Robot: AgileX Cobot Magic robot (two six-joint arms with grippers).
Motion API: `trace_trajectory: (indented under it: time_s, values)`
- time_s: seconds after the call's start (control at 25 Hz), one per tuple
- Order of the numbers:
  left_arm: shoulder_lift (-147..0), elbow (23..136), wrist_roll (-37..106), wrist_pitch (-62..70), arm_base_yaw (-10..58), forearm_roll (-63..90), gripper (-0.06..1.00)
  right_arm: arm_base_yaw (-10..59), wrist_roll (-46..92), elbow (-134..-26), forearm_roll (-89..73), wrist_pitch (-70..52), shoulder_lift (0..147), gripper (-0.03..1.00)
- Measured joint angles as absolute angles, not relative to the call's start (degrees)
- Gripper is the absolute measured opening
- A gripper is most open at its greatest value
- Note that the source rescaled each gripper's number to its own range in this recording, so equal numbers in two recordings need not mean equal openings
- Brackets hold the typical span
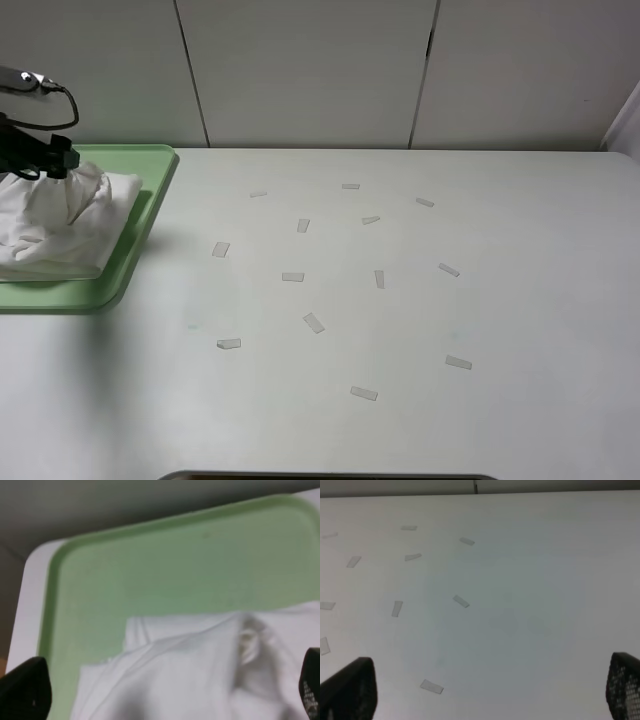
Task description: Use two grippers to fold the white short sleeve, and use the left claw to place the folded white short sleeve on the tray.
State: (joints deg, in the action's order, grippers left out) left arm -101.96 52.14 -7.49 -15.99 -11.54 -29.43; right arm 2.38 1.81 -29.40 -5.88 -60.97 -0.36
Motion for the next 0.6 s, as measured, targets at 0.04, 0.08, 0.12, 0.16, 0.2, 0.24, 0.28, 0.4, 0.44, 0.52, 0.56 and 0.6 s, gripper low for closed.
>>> trace_trajectory:
  time_s: [0.04,0.08,0.12,0.16,0.2,0.24,0.28,0.4,0.44,0.52,0.56,0.6]
  values:
    - [-102.91,52.14,-7.49,-16.71,-12.25,-29.16,1.00,2.38,1.81,-29.40,-5.88,-60.97,-0.36,1.00]
    - [-104.34,52.14,-7.49,-17.76,-13.77,-28.25,1.00,2.38,1.81,-29.40,-5.88,-60.97,-0.36,1.00]
    - [-105.03,52.14,-7.49,-18.94,-14.57,-27.45,0.99,2.38,1.81,-29.40,-5.88,-60.97,-0.36,1.00]
    - [-105.62,52.08,-7.49,-20.45,-15.91,-26.31,0.98,2.38,1.81,-29.40,-5.88,-60.97,-0.36,1.00]
    - [-105.69,52.03,-7.49,-21.61,-16.75,-25.77,0.97,2.38,1.81,-29.40,-5.88,-60.97,-0.36,1.00]
    - [-105.69,51.65,-7.51,-24.27,-18.02,-24.78,0.95,2.38,1.81,-29.40,-5.88,-60.97,-0.41,1.00]
    - [-105.69,51.65,-7.51,-24.27,-18.02,-24.78,0.95,2.38,1.81,-29.40,-5.88,-60.97,-0.41,1.00]
    - [-105.69,50.48,-7.56,-32.49,-20.25,-24.28,0.93,2.38,1.81,-29.40,-5.88,-60.97,-0.40,1.00]
    - [-105.69,49.54,-7.56,-37.05,-20.77,-24.28,0.92,2.38,1.81,-29.40,-5.88,-60.97,-0.40,1.00]
    - [-106.21,49.03,-7.65,-42.51,-20.83,-24.23,0.92,2.38,1.81,-29.40,-5.88,-60.97,-0.40,1.00]
    - [-106.54,48.67,-7.65,-44.68,-20.83,-24.23,0.92,2.38,1.81,-29.40,-5.88,-60.97,-0.40,1.00]
    - [-106.89,48.37,-7.65,-46.42,-20.83,-24.23,0.92,2.38,1.81,-29.40,-5.88,-60.97,-0.40,1.00]
